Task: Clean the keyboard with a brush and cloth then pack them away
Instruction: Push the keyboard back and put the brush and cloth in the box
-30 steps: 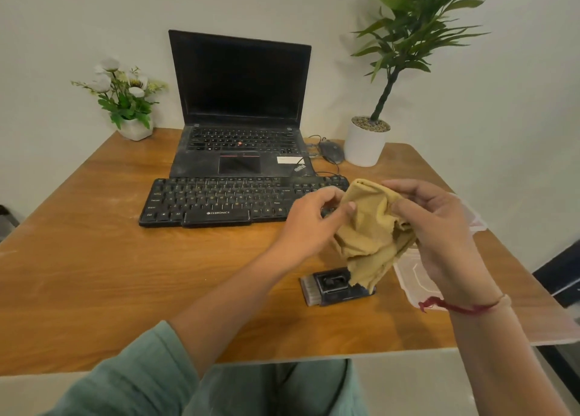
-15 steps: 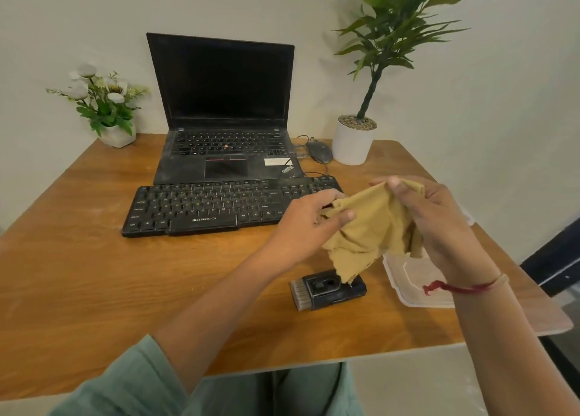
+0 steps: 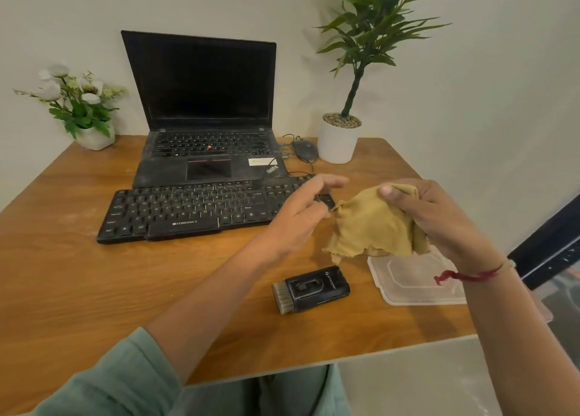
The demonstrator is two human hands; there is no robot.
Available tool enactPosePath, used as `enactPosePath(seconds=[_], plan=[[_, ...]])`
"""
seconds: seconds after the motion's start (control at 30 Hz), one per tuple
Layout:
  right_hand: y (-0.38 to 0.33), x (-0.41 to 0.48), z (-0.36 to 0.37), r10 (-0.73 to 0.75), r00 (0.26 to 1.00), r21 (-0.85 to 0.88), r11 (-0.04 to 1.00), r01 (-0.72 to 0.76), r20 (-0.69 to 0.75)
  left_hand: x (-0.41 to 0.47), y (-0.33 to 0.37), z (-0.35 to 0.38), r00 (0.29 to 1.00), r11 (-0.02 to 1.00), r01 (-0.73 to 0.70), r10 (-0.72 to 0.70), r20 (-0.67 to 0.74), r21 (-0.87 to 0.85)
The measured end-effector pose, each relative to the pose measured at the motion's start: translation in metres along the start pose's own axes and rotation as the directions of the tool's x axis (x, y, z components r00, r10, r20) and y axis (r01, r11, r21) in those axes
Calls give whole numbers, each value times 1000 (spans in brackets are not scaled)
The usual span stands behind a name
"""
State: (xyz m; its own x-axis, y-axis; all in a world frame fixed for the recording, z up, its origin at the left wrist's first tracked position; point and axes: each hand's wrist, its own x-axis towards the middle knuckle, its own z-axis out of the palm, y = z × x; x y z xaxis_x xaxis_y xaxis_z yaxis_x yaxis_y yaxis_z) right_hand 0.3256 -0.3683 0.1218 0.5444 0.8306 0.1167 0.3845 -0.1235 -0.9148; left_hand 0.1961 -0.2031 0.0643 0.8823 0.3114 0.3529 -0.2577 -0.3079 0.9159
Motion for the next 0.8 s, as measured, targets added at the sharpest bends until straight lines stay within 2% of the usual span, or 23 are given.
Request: enactPosePath(seconds=[0.17,0.33,0.47,0.6,0.67,0.8], plan=[[-4,11,-32,-99,992,-127,986,108,75,23,5,21,994,985,26,-43,100,168],[5,18,-63,-64,997,-181,981,72,48,42,9,30,989,988,59,-78,129,144],[31,28,-88,-53,996,-171,984,40,-71,62,7,35,997,988,42,-50,55,146],[42,45,-105,-124,974,-114,988,104,-188,94,9,48,1000,983,16,-15,-7,185],[49,56,-115,-144,959,-117,986,119,-242,110,12,54,1000,966,11,-12,2,259],[72,74,-133,-81,970,-163,986,44,-230,133,-1,64,997,916,54,-70,26,397]])
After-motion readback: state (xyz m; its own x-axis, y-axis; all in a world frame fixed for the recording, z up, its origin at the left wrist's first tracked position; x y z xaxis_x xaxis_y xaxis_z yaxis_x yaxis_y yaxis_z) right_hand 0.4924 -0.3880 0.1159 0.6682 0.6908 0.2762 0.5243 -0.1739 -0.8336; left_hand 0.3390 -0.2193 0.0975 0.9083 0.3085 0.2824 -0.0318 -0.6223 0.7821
